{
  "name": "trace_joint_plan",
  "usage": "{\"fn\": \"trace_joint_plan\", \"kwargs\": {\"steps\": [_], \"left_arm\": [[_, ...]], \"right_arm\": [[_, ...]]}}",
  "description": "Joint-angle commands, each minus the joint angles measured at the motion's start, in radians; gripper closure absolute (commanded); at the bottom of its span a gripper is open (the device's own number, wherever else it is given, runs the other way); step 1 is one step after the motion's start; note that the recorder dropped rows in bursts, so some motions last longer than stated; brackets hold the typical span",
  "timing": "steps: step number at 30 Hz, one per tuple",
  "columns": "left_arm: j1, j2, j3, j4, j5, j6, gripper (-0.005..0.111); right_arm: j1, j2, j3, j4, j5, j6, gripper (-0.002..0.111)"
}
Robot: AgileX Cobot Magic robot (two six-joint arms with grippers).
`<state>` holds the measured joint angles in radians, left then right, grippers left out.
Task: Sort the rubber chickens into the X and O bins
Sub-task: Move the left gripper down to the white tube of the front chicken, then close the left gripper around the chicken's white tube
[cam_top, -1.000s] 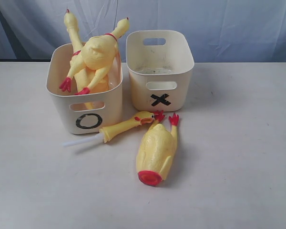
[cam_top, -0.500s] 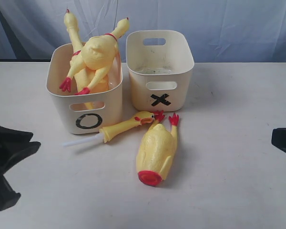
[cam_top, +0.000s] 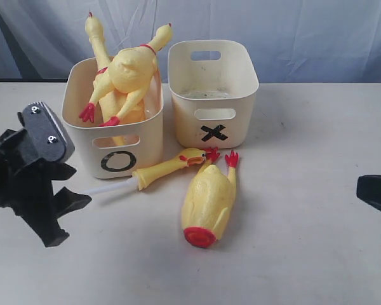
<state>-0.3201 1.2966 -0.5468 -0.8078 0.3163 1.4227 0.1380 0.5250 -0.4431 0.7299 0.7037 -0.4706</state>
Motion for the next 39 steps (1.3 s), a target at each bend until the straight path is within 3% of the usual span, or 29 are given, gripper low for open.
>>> {"fn": "trace_joint_plan", "kwargs": {"steps": [1,10,33,39], "left_arm": [[-0.004,0.119,-0.034,-0.041,0.004,0.112,0.054],[-0.004,0.261,-0.060,-0.045,-0.030,0.287,0.054],[-0.004,0.435,-0.169,-0.059,-0.092,0.289,0.054],[-0.004,0.448,-0.190,-0.059,-0.084,0.289,0.061]], "right_arm": [[0.002,0.003,-0.007,0.004,-0.002,-0.003,0.109],[0.002,0.003,-0.007,0.004,-0.002,-0.003,0.109],[0.002,0.003,-0.007,0.011,0.000,-0.005,0.109],[0.002,0.003,-0.007,0.011,0.000,-0.005,0.109]]}}
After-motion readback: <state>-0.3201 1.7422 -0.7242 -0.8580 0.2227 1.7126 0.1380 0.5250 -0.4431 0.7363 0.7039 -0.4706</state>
